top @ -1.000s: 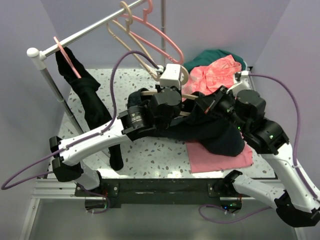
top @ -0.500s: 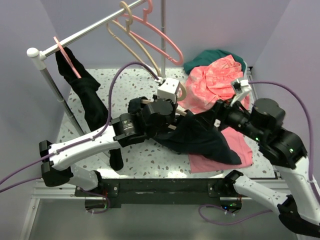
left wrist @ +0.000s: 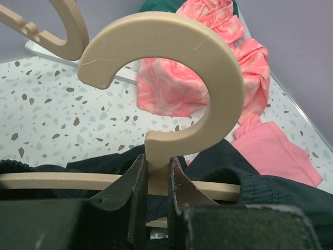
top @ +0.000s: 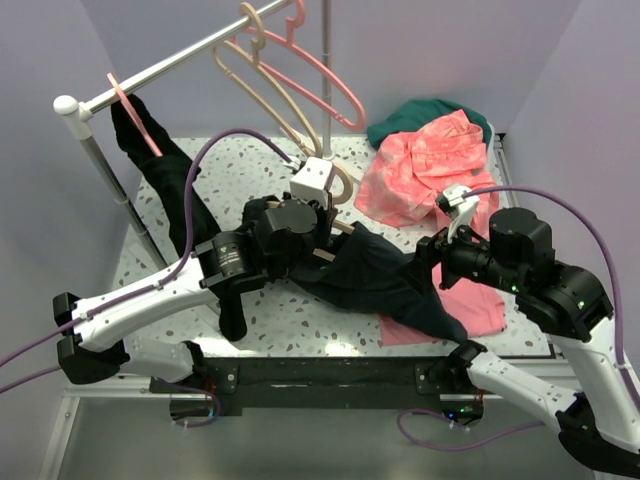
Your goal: Place the shorts on the hanger
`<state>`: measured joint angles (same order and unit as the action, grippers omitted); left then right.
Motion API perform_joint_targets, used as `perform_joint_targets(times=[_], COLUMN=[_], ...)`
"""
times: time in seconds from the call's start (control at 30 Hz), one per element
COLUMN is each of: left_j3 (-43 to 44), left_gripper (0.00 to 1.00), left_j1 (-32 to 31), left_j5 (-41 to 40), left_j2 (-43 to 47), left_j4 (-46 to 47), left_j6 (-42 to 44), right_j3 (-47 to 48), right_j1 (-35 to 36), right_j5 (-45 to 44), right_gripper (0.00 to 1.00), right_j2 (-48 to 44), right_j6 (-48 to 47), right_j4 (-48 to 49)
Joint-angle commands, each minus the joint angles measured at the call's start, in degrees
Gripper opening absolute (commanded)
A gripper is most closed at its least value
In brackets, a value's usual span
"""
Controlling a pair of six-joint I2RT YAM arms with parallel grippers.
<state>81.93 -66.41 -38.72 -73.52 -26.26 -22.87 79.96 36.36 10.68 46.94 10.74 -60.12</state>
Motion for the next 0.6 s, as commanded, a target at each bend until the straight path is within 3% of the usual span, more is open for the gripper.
perform_joint_targets(times=[0.0, 0.2, 0.4, 0.57], left_j3=[0.07, 0.33, 0.16, -0.63], left_gripper=[0.0, 0.0, 0.0, 0.0], left_j1=[0.58, 1.11, 1.72, 2.34], left_j5=[1.19, 1.54, 2.42, 3.65], left_j2=[2.24, 1.62, 0.92, 0.57], left_j4=[3.67, 4.02, 4.55, 5.78], left_j6=[1.95, 2.66, 2.75, 2.83], right_j3=[-0.77, -4.2, -6.31, -7.19], right_j1=[0.11, 0.2, 4.77, 6.97], right_j5=[2.95, 4.7, 2.42, -1.8], right_gripper=[0.76, 0.7, 0.63, 0.49], right_j2=[0.96, 2.54, 4.82, 6.33], right_j6=[-4.24, -4.33, -2.48, -2.48], right_j4=[-0.09, 4.56, 9.13, 9.4])
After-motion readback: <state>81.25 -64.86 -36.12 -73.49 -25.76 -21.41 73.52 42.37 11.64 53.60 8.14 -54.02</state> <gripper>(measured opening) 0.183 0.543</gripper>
